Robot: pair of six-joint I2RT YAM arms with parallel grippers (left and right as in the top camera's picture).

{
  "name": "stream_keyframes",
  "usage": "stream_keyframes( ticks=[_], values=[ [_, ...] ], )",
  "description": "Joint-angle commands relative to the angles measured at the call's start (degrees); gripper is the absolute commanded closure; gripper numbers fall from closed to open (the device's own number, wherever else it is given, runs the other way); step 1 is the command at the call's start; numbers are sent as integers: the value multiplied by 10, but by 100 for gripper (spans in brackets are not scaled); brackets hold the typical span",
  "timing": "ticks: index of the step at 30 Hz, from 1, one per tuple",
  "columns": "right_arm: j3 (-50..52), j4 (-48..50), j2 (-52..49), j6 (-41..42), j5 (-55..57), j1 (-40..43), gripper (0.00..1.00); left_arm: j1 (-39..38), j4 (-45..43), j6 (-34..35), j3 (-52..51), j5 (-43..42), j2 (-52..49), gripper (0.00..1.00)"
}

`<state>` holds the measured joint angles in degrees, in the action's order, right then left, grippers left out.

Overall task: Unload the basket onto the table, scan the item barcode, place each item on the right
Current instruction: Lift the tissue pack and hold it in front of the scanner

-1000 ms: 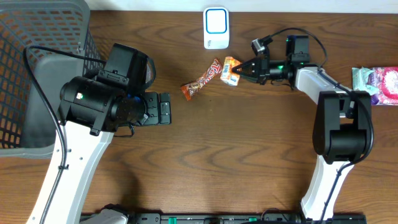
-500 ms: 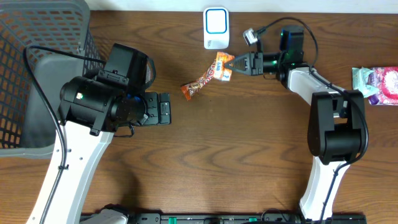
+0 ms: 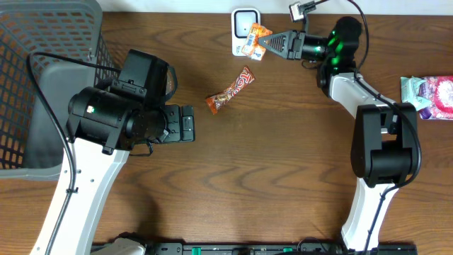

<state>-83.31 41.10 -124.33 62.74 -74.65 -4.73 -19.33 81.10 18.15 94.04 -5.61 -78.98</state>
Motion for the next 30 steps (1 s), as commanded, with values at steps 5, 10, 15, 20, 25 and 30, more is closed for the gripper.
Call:
stream_keyframes(
  ticks=[5,10,15,20,25,30],
  values=[
    [-8,-252,0,-190,155,-6,98,2,3,-1,9,9,0,2],
    [-12,-356,11,-263,231,-2,99,2,3,-1,9,9,0,2],
    [-51,-558,57,-388,418,-1,99,2,3,-1,9,9,0,2],
    [-132,-764,70,-540,730,-36,99,2,3,-1,9,9,0,2],
    [-171,-816,70,-648,914,-87,99,2,3,-1,9,9,0,2],
    [-186,-765,70,-674,934,-124,99,2,3,-1,9,9,0,2]
  ],
)
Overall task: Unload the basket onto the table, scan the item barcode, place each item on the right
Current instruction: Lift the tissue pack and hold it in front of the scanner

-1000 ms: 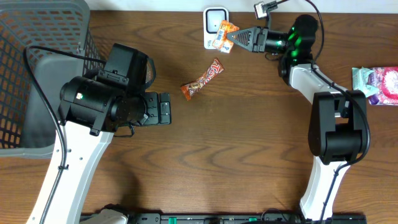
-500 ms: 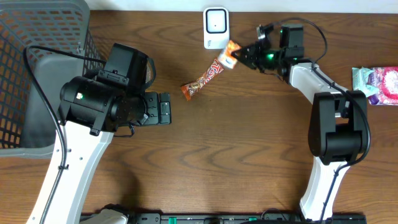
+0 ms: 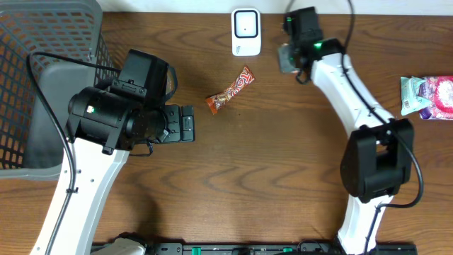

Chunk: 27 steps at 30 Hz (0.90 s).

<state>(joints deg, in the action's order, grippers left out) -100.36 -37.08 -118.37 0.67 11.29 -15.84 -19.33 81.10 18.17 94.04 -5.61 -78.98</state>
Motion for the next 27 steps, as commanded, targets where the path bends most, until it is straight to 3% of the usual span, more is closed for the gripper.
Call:
stream_keyframes(
  ticks=[1,17,23,27],
  values=[
    [-17,34,10,-53,74,-18,99,2,3,-1,9,9,0,2],
    [-21,295,5,-97,34,-52,99,2,3,-1,9,9,0,2],
    [-21,345,-21,-99,18,-68,99,2,3,-1,9,9,0,2],
    [-21,389,-57,-213,-2,-78,99,2,3,-1,9,9,0,2]
  ],
)
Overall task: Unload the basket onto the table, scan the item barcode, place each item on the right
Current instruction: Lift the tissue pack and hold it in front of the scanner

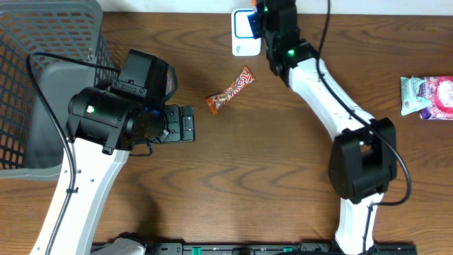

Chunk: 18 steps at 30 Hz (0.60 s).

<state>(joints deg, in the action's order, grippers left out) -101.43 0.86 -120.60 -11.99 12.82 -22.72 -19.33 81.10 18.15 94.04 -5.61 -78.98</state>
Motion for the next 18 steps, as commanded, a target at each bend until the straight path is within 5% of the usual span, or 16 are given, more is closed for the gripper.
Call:
stream_keyframes(
  ticks=[1,4,9,18],
  values=[
    [-11,15,-43,-124,-13,-12,99,2,3,-1,9,9,0,2],
    [-11,19,-67,-198,21,-18,99,2,3,-1,9,9,0,2],
    [-11,10,-89,-204,42,-19,99,2,3,-1,9,9,0,2],
    [-19,11,-63,-102,177,0,99,2,3,-1,9,9,0,2]
  ],
)
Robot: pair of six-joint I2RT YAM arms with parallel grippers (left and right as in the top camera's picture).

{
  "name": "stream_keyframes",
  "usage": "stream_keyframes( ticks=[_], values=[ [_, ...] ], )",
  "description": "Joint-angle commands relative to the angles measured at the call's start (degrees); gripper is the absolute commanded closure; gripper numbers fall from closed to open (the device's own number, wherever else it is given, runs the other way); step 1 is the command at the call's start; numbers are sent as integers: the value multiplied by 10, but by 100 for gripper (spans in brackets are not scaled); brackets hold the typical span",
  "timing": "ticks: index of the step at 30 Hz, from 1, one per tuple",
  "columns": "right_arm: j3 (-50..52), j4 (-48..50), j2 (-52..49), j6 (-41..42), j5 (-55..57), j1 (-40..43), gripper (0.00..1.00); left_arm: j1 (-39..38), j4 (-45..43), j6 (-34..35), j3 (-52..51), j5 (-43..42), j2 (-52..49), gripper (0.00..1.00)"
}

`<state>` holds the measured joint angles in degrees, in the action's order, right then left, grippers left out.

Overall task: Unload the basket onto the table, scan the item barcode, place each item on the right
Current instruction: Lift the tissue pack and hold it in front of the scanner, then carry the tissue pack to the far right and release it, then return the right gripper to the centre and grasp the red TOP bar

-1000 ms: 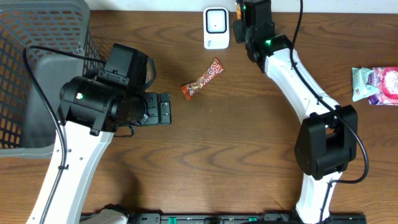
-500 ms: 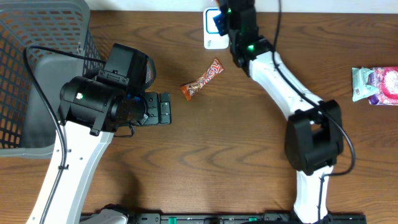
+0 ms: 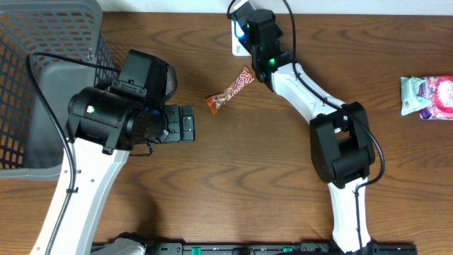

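Observation:
The white barcode scanner stands at the table's far edge, mostly covered by my right arm, with a blue glow at its top. My right gripper reaches over it from the right; its fingers and anything in them are hidden under the wrist. An orange-and-red candy bar lies on the wood in front of the scanner. My left gripper rests left of the bar, pointing at it with nothing visible in it; its jaws do not show clearly.
A grey mesh basket fills the far left corner. Pink and teal packets lie at the right edge. The right arm's white links stretch diagonally from its base to the scanner.
My right wrist has shifted a little left and nearer across the scanner, and the arm's base joint has swung left with it. The candy bar and my left arm have not moved.
At first my right gripper held an orange snack packet over the scanner, reaching from the right. Then it stood right of the scanner, which lay uncovered. Later it was back over the scanner's top, and now sits further left over it. The left arm stayed still.

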<state>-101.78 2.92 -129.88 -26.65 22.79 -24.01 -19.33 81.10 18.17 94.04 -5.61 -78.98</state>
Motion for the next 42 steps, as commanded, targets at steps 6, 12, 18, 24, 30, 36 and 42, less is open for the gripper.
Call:
stream_keyframes(
  ticks=[6,12,18,24,30,36,42],
  values=[
    [-16,-144,51,132,212,84,99,2,3,-1,9,9,0,2],
    [-15,-344,51,134,221,181,99,2,3,-1,9,10,0,2],
    [-15,-431,51,143,197,263,82,2,3,-1,9,9,0,2],
    [-15,-487,51,211,197,297,13,2,3,-1,9,9,0,2],
    [-15,-532,51,247,78,283,1,2,3,-1,9,9,0,2],
    [-15,-546,51,247,-269,269,1,2,3,-1,9,9,0,2],
    [-15,-528,51,248,-566,257,1,2,3,-1,9,9,0,2]
  ],
)
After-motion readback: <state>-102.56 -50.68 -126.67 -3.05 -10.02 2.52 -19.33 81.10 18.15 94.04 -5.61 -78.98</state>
